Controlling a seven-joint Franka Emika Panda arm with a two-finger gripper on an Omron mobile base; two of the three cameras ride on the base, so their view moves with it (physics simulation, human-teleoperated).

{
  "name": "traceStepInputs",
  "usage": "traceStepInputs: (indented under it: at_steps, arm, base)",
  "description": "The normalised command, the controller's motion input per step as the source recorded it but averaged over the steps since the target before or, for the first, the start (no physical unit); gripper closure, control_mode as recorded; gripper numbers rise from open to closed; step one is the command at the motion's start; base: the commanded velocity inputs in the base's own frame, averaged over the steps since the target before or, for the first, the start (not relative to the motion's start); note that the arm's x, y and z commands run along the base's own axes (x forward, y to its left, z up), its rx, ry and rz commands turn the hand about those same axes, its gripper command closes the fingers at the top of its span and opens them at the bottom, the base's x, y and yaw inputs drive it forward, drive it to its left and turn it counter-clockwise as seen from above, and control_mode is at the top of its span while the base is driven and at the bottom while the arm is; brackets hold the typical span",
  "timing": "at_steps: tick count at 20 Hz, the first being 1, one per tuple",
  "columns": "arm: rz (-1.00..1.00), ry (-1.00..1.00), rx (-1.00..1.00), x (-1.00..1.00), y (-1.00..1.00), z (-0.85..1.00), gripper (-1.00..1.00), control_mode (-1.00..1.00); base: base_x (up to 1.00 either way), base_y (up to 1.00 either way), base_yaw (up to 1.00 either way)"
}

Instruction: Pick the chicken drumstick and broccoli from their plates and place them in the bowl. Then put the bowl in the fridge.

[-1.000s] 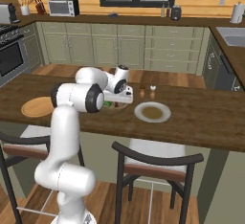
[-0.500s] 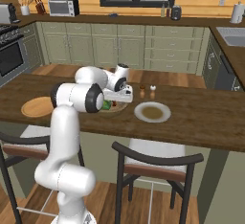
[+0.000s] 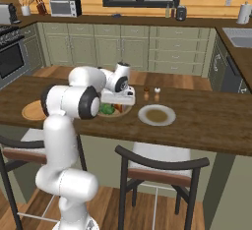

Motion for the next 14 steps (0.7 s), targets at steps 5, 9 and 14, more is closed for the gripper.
traceStepInputs:
  at_steps: [5, 9, 14]
  arm:
    - [0.11, -0.02, -0.04, -1.00, 0.11, 0.23, -1.00, -1.00]
    - [0.25, -0.02, -0.12, -0.65, 0.20, 0.17, -1.00, -1.00]
    - [0.40, 0.00, -0.11, -0.10, 0.10, 0.03, -1.00, -1.00]
  base:
    - [0.00, 0.00, 0.00]
    - [0.00, 0.00, 0.00]
    - [0.00, 0.00, 0.00]
